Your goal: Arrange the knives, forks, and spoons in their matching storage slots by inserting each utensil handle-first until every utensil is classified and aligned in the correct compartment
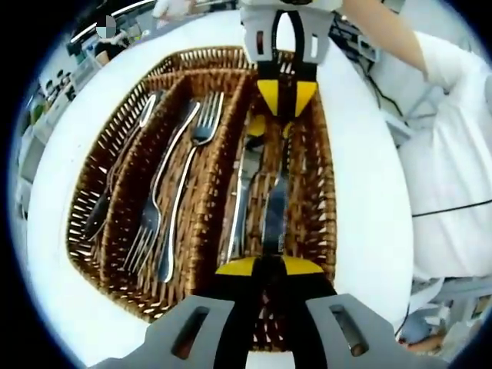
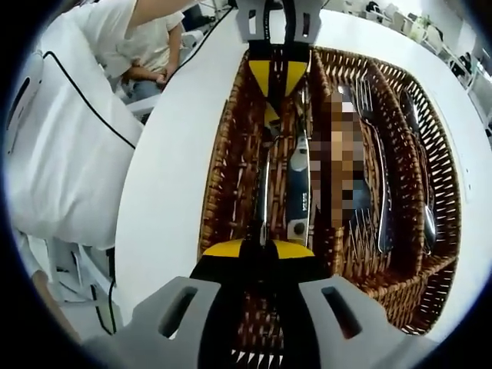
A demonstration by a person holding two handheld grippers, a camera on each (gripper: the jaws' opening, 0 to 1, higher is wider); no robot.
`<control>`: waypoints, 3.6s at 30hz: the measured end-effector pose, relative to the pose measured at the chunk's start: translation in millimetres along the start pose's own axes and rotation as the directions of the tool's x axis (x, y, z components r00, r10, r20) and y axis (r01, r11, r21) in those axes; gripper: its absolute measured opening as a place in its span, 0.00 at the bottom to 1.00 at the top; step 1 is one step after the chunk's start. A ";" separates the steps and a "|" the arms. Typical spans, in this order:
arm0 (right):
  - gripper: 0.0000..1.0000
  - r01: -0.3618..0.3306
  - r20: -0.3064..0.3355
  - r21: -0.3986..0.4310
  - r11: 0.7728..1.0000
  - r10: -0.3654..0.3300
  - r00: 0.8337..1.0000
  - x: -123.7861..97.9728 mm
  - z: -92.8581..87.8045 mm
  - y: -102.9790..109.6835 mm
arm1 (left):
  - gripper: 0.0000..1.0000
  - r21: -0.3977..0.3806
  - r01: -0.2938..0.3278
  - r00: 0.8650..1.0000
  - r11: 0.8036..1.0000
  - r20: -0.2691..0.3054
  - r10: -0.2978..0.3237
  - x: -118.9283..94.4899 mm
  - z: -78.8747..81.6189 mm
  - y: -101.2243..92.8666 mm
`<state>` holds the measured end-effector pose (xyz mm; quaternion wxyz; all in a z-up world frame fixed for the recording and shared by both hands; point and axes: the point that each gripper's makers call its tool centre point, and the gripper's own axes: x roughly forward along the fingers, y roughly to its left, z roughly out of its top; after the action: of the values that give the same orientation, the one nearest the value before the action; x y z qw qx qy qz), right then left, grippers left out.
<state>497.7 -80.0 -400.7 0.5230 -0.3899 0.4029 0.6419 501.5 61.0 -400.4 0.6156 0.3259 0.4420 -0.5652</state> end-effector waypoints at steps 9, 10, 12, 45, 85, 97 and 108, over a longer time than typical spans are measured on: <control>0.13 0.017 -0.004 -0.002 1.000 -0.017 1.000 -1.3 0.4 2.9 | 0.10 0.004 -0.022 1.000 1.000 -0.005 0.022 -2.0 -2.5 1.9; 0.14 0.017 -0.004 -0.003 1.000 -0.017 1.000 -1.3 0.4 3.0 | 0.10 0.005 -0.024 1.000 1.000 -0.007 0.024 -2.2 -2.8 2.3; 0.14 0.023 -0.003 0.000 1.000 -0.023 1.000 -2.1 0.9 3.4 | 0.10 0.008 -0.033 0.999 0.999 -0.009 0.033 -3.1 -3.5 3.2; 0.19 0.120 0.068 0.036 0.992 -0.122 0.990 -26.6 5.7 1.0 | 0.11 0.000 -0.165 0.985 0.986 0.055 0.165 -25.4 13.8 8.4; 0.20 0.239 0.105 0.023 0.971 -0.240 0.965 -55.0 7.6 40.7 | 0.15 -0.005 -0.294 0.944 0.956 0.158 0.291 -56.5 39.9 -27.5; 0.22 0.268 0.111 0.016 0.963 -0.268 0.957 -60.6 6.8 61.0 | 0.17 0.013 -0.308 0.938 0.951 0.175 0.301 -59.6 46.4 -45.3; 0.23 0.284 0.113 0.012 0.959 -0.283 0.952 -61.3 5.9 75.0 | 0.17 0.013 -0.322 0.928 0.947 0.206 0.312 -60.5 50.6 -62.0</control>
<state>432.4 -106.1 -333.8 0.6310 -0.4075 0.3111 0.5823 451.2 30.9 -319.0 0.7324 0.3485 0.3060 -0.4985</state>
